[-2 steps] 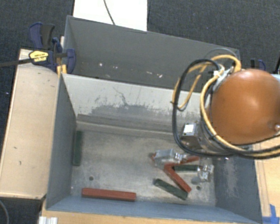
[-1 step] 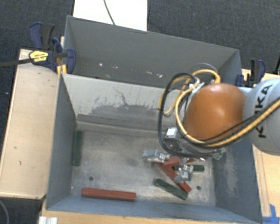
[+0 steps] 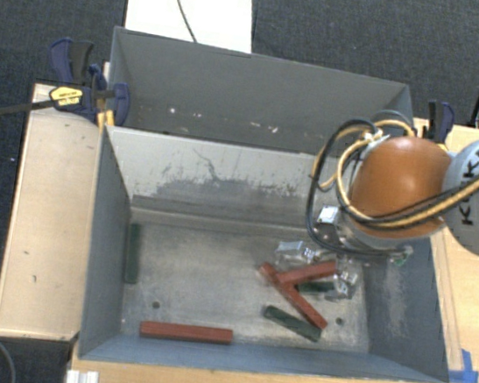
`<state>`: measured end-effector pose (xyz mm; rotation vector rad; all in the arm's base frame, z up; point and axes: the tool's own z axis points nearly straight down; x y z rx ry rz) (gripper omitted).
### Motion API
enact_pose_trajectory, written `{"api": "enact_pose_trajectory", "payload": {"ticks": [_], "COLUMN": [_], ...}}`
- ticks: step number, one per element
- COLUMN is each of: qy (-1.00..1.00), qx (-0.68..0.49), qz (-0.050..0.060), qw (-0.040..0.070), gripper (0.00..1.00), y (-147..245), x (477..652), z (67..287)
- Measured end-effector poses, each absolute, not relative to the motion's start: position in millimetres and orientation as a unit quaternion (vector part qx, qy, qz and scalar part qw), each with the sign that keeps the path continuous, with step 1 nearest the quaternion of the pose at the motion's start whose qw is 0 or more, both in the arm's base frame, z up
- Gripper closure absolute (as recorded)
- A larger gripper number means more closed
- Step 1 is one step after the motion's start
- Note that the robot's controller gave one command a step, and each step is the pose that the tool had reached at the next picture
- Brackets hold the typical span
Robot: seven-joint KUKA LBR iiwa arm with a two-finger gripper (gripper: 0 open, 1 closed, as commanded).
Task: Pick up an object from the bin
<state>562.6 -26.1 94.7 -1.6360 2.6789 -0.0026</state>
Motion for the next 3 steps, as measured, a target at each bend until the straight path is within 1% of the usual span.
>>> {"api": "enact_pose_trajectory", "payload": {"ticks": [1, 2, 3], "qy": [0.852, 0.852, 0.832], "qx": [-0.523, -0.523, -0.554], "qz": [0.0, -0.001, -0.002], "qw": [0.001, 0.001, 0.003], "gripper": [0.0, 1.0, 1.0], "y": [-62.0, -61.6, -56.2], "x": [586.3, 586.8, 525.1], "z": [70.3, 73.9, 210.5]}}
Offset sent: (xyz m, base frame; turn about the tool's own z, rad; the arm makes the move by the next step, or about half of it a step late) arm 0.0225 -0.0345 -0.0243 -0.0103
